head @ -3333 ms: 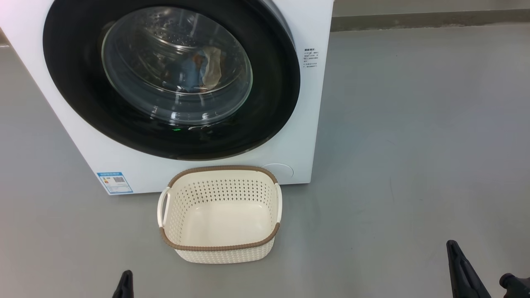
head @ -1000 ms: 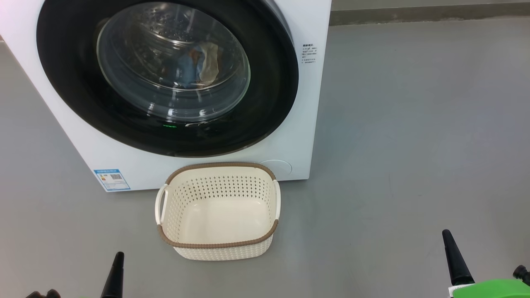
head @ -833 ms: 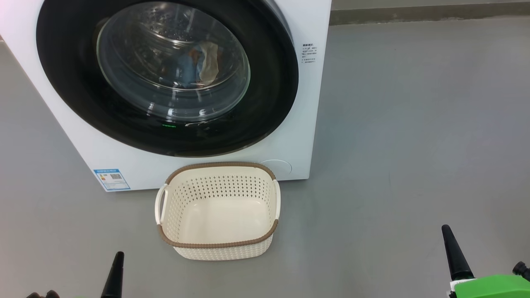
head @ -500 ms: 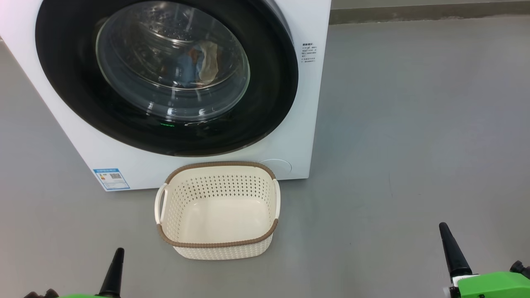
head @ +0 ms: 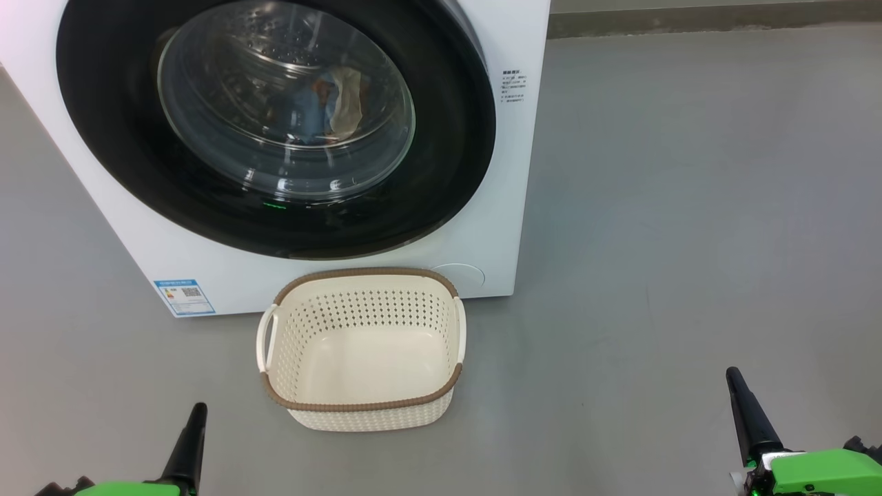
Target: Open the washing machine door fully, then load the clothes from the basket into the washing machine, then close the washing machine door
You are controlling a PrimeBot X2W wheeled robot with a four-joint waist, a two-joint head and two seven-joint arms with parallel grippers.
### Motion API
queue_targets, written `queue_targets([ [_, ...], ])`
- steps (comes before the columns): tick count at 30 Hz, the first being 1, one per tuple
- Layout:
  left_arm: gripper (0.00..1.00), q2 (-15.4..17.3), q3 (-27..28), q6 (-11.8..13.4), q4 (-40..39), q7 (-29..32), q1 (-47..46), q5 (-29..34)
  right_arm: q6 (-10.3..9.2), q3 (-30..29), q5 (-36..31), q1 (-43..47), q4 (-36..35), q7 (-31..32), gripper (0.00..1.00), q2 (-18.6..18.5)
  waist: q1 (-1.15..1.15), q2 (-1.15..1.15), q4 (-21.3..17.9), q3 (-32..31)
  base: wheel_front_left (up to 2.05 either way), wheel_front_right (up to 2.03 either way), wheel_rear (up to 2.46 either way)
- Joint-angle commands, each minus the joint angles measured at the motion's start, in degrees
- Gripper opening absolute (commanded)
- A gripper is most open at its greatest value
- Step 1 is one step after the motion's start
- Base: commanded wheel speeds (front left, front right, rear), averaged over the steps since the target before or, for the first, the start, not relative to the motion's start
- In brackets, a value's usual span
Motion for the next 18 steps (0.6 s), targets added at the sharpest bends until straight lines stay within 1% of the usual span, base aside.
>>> queue_targets([
  [1, 0.0, 0.67, 2.03, -0.13, -0.98, 0.51, -3.17, -1.58, 0.09, 1.42, 1.82, -3.27, -1.07, 0.69, 0.0, -0.23, 0.0, 0.0, 0.0, 0.02, 0.0, 0.0, 0.0],
  [13, 0.0, 0.51, 2.9, -0.14, -0.45, 2.57, -4.45, -8.51, 0.09, 1.53, 9.67, -4.66, 0.04, 2.74, 0.0, -0.09, 0.0, 0.0, -0.06, 0.17, 0.0, 0.0, 0.0],
  [18, 0.0, 0.49, 2.94, -0.14, -0.45, 2.61, -4.46, -8.51, 0.09, 1.51, 9.7, -4.67, 0.05, 2.77, 0.0, -0.08, 0.0, 0.0, -0.06, 0.17, 0.0, 0.0, 0.0],
])
